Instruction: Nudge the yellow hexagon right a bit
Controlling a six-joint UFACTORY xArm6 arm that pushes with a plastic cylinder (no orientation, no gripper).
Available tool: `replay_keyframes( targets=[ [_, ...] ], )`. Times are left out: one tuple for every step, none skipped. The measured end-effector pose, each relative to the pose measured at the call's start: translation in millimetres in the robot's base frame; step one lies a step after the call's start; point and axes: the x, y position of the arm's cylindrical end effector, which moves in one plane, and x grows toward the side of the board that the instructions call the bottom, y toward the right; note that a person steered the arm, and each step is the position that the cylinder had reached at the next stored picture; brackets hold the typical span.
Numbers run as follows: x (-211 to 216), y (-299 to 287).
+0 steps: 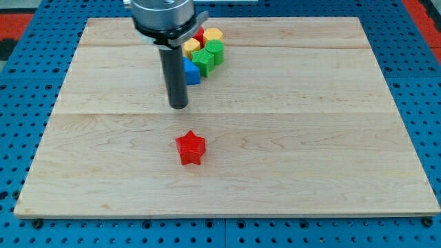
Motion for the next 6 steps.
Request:
replay_keyframes(
  targets=[
    [53.2, 27.9],
    [48.1, 46.1],
    [-27.7, 129.4],
    [-126.5, 189.0],
    [-205.5, 149.7],
    [-238.4, 86.7]
  ],
)
